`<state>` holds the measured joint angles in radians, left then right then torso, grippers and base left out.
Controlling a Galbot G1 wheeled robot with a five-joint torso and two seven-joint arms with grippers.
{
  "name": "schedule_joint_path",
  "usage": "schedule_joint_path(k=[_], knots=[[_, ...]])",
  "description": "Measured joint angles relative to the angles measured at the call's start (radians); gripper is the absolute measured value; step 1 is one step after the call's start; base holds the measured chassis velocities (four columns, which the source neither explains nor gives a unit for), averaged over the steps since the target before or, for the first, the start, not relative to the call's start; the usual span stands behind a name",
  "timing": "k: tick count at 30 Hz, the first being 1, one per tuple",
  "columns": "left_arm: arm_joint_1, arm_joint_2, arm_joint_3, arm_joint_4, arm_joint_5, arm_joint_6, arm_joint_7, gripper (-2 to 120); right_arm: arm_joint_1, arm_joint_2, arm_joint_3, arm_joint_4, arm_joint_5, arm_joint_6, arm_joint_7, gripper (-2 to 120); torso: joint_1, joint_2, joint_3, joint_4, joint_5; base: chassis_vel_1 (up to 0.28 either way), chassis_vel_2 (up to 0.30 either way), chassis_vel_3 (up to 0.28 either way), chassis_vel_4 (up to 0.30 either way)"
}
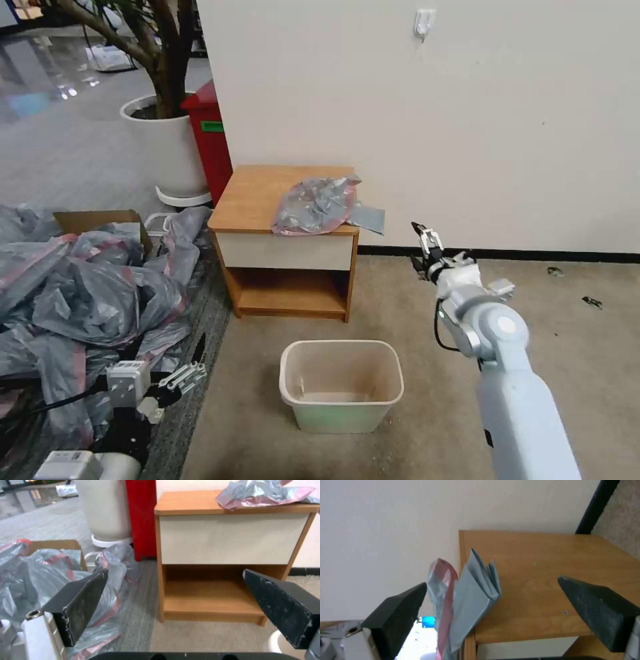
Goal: Pick up the garbage bag from the table and place it over the trash can.
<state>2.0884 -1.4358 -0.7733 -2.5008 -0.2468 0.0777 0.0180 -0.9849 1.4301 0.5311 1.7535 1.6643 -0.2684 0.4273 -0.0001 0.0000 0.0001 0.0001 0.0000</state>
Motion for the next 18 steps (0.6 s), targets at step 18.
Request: schedule_joint_path(k=[18], knots=[[-0.002,-0.042,0.018,0.001,0.048,0.01,0.013,100,0.172,0.045,-0.102,-0.206,-0.055,0.007,-0.059,73,0.0,0.0,0.0,-0.0001,0.0001,0.0,0.0,0.0,0.0]])
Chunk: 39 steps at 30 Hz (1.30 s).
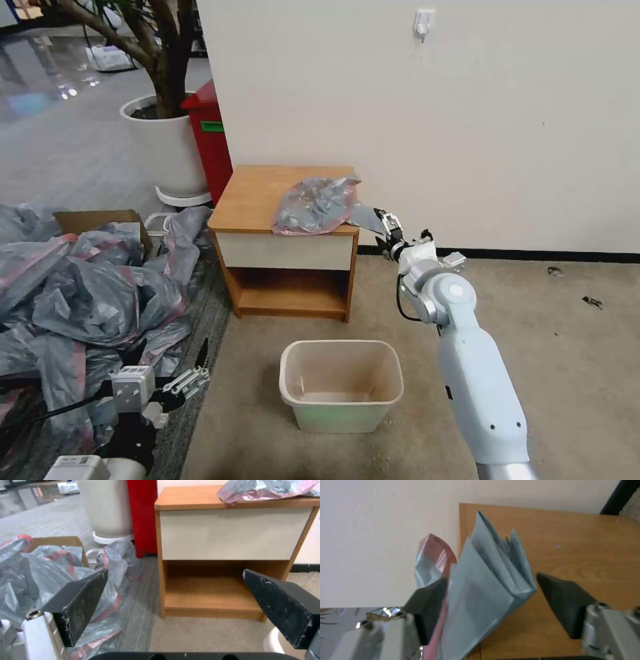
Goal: Pick up the garbage bag from the table and place it over the trash can.
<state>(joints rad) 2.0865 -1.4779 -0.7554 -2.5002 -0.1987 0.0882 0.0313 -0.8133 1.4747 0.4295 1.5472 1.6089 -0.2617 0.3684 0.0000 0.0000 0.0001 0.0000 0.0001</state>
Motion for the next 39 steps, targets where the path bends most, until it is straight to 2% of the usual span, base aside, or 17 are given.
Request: schedule_joint_path(k=[1,4,5,9,10,14,15,19,25,28,29,33,39], knots=[[0.0,0.0,0.0,0.0,0.0,0.0,0.0,100,0.0,0.0,0.0,0.0,0.0,0.0,0.0,73,0.0,0.0,0.0,0.0,0.0,0.0,0.0,0.0,0.0],[0.0,-0.002,0.0,0.0,0.004,-0.003,0.001,100,0.01,-0.002,0.0,-0.009,-0.005,0.003,-0.003,55,0.0,0.0,0.0,0.0,-0.0001,0.0,0.0,0.0,0.0],[0.0,-0.002,0.0,0.0,0.004,-0.003,0.001,100,0.01,-0.002,0.0,-0.009,-0.005,0.003,-0.003,55,0.0,0.0,0.0,0.0,-0.0001,0.0,0.0,0.0,0.0],[0.0,-0.006,0.002,0.0,0.014,-0.011,0.002,100,0.01,-0.008,0.0,-0.001,-0.004,0.008,-0.008,39,0.0,0.0,0.0,0.0,0.0,0.0,0.0,0.0,0.0],[0.0,-0.006,0.002,0.0,0.014,-0.011,0.002,100,0.01,-0.008,0.0,-0.001,-0.004,0.008,-0.008,39,0.0,0.0,0.0,0.0,0.0,0.0,0.0,0.0,0.0],[-0.001,-0.006,0.009,0.0,-0.004,-0.025,0.002,100,-0.017,-0.014,0.004,0.06,0.057,0.02,-0.031,19,0.0,0.0,0.0,0.0,0.0,0.0,0.0,0.0,0.0],[-0.001,-0.006,0.009,0.0,-0.004,-0.025,0.002,100,-0.017,-0.014,0.004,0.06,0.057,0.02,-0.031,19,0.0,0.0,0.0,0.0,0.0,0.0,0.0,0.0,0.0],[-0.003,-0.003,0.018,0.0,-0.039,-0.048,0.002,100,-0.063,-0.043,-0.01,0.145,0.077,0.02,-0.028,3,0.0,0.0,0.0,0.0,0.0,0.0,0.0,0.0,0.0],[-0.003,-0.003,0.018,0.0,-0.039,-0.049,0.003,100,-0.148,-0.078,-0.053,0.262,0.104,0.02,0.007,0,0.0,0.0,0.0,0.0001,-0.0001,0.0,0.0,0.0,0.0],[-0.006,0.001,0.017,0.0,-0.024,-0.049,0.01,100,-0.256,-0.111,-0.106,0.377,0.108,0.009,0.018,0,0.0,0.0,0.0,0.0,0.0,0.0,0.0,0.0,0.0],[-0.006,0.001,0.017,0.0,-0.024,-0.049,0.01,100,-0.256,-0.111,-0.106,0.377,0.108,0.009,0.018,0,0.0,0.0,0.0,0.0,0.0,0.0,0.0,0.0,0.0],[-0.009,0.004,0.017,0.0,-0.021,-0.048,0.012,100,-0.404,-0.177,-0.157,0.569,0.11,-0.003,0.029,0,0.0,0.0,0.0,0.0001,-0.0002,0.0,0.0,0.0,0.0],[-0.015,0.013,0.019,0.0,-0.024,-0.047,0.016,100,-0.578,-0.266,-0.208,0.677,0.055,-0.077,0.019,0,0.0,0.0,0.0,-0.0001,0.0,0.0,0.0,0.0,0.0]])
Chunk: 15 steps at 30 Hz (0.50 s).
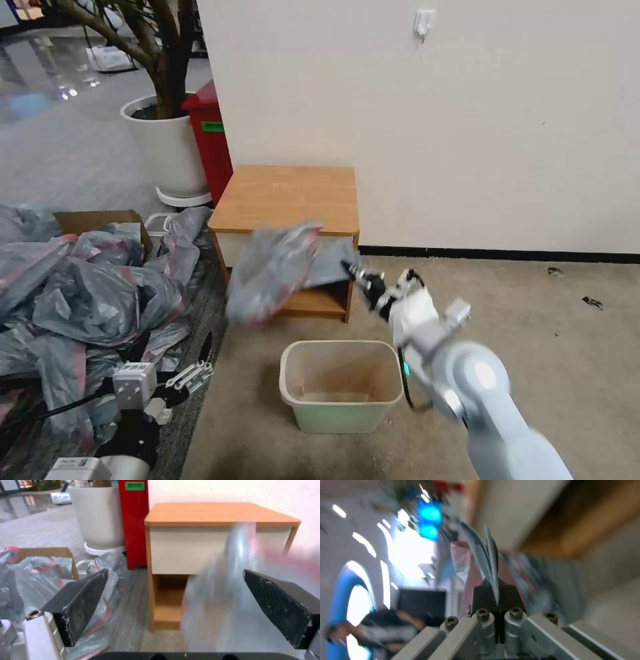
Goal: Pick up the garbage bag from the table and place it over the trash can.
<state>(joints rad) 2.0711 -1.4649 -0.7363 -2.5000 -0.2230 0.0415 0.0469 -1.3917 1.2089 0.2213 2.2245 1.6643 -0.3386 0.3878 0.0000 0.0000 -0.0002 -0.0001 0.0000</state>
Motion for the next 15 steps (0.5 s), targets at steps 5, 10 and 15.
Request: schedule_joint_path(k=[5,10,15], knots=[[-0.021,0.024,0.001,0.0,-0.035,0.025,0.0,100,-0.098,-0.067,-0.004,-0.024,-0.127,-0.022,-0.037,0,0.0,0.0,0.0,-0.0001,-0.0001,0.0,0.0,0.0,0.0],[-0.025,0.028,0.001,0.0,-0.042,0.03,-0.001,100,-0.123,-0.08,0.021,-0.031,-0.18,0.002,-0.047,0,0.0,0.0,0.0,0.0002,0.0,0.0,0.0,0.0,0.0],[-0.039,0.035,0.002,0.0,-0.049,0.031,-0.001,100,-0.169,-0.094,0.042,-0.034,-0.252,0.026,-0.064,0,0.0,0.0,0.0,0.0001,0.0,0.0,0.0,0.0,0.0]])
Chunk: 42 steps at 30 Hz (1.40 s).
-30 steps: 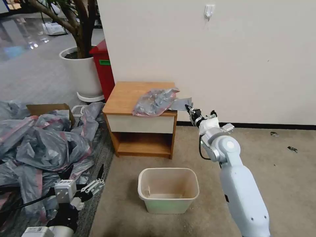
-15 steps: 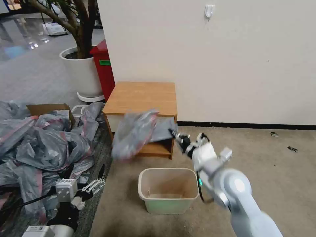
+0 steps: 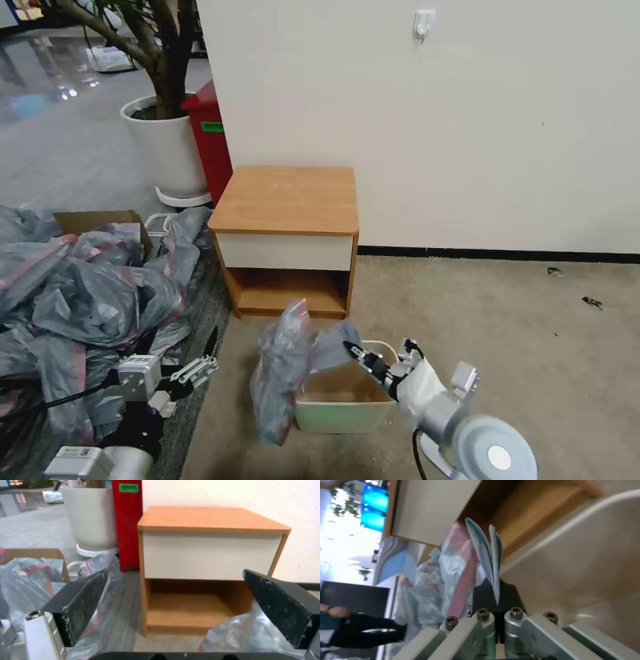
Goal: Pick up the garbage bag from the table and place it over the trash can.
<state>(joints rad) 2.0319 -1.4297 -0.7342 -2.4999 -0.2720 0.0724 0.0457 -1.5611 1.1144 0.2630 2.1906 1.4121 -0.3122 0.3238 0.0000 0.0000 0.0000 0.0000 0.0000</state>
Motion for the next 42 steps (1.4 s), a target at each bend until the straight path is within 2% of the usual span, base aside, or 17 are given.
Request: schedule_joint_path(k=[8,10,12,15,16,19,20,24,25,26,29,30,34,37,39,42], knots=[[-0.009,0.005,0.002,0.0,-0.021,0.007,-0.004,100,-0.089,0.009,0.03,0.015,-0.083,0.0,-0.051,2,0.0,0.0,0.0,0.0,0.0,0.0,0.0,0.0,0.0],[-0.014,0.008,0.004,0.0,-0.032,0.013,-0.006,100,-0.111,0.021,0.041,0.025,-0.085,-0.019,-0.057,15,0.0,0.0,0.0,0.0,-0.0001,0.0,0.0,0.0,0.0],[-0.016,0.01,0.005,0.0,-0.037,0.016,-0.007,100,-0.119,0.026,0.047,0.029,-0.086,-0.025,-0.06,18,0.0,0.0,0.0,0.0,-0.0001,0.0,0.0,0.0,0.0],[-0.017,0.011,0.006,0.0,-0.04,0.019,-0.008,100,-0.147,0.023,0.088,0.047,-0.097,-0.029,-0.06,33,0.0,0.0,0.0,0.0,0.0,0.0,0.0,0.0,0.0],[-0.017,0.011,0.006,0.0,-0.04,0.019,-0.008,100,-0.147,0.023,0.088,0.047,-0.097,-0.029,-0.06,33,0.0,0.0,0.0,0.0,0.0,0.0,0.0,0.0,0.0],[-0.026,0.019,0.015,0.0,-0.053,0.041,-0.011,100,-0.175,0.007,0.12,0.066,-0.159,-0.03,-0.053,47,0.0,0.0,0.0,0.0,-0.0001,0.0,0.0,0.0,0.0],[-0.026,0.019,0.015,0.0,-0.053,0.041,-0.011,100,-0.175,0.007,0.12,0.066,-0.159,-0.03,-0.053,47,0.0,0.0,0.0,0.0,-0.0001,0.0,0.0,0.0,0.0],[-0.028,0.021,0.017,0.0,-0.056,0.047,-0.012,100,-0.208,0.006,0.146,0.121,-0.207,-0.039,-0.033,65,0.0,0.0,0.0,0.0,0.0,0.0,0.0,0.0,0.0],[-0.028,0.021,0.017,0.0,-0.056,0.047,-0.012,100,-0.208,0.006,0.146,0.121,-0.207,-0.039,-0.033,65,0.0,0.0,0.0,0.0,0.0,0.0,0.0,0.0,0.0],[-0.029,0.022,0.018,0.0,-0.056,0.052,-0.013,100,-0.214,0.012,0.152,0.141,-0.21,-0.042,-0.023,70,0.0,0.0,0.0,0.0002,0.0,0.0,0.0,0.0,0.0],[-0.053,0.056,0.045,0.0,-0.06,0.11,-0.022,100,-0.228,0.029,0.166,0.18,-0.225,-0.045,-0.013,84,0.0,0.0,0.0,0.0,-0.0002,0.0,0.0,0.0,0.0],[-0.053,0.056,0.045,0.0,-0.06,0.11,-0.022,100,-0.228,0.029,0.166,0.18,-0.225,-0.045,-0.013,84,0.0,0.0,0.0,0.0,-0.0002,0.0,0.0,0.0,0.0],[-0.089,0.1,0.083,0.0,-0.057,0.163,-0.032,100,-0.248,0.053,0.177,0.214,-0.27,-0.045,-0.009,99,0.0,0.0,0.0,0.0,-0.0001,0.0,0.0,0.0,0.0],[-0.107,0.119,0.106,0.0,-0.052,0.195,-0.038,100,-0.253,0.063,0.178,0.217,-0.289,-0.044,-0.009,100,0.0,0.0,0.0,0.0,-0.0002,0.0,0.0,0.0,0.0],[-0.142,0.151,0.147,0.001,-0.042,0.259,-0.065,100,-0.254,0.079,0.178,0.218,-0.307,-0.042,-0.01,100,0.0,0.0,0.0,0.0001,-0.0001,0.0,0.0,0.0,0.0],[-0.173,0.174,0.187,0.021,-0.04,0.278,-0.09,100,-0.255,0.091,0.178,0.216,-0.32,-0.041,-0.011,100,0.0,0.0,0.0,0.0,0.0,0.0,0.0,0.0,0.0]])
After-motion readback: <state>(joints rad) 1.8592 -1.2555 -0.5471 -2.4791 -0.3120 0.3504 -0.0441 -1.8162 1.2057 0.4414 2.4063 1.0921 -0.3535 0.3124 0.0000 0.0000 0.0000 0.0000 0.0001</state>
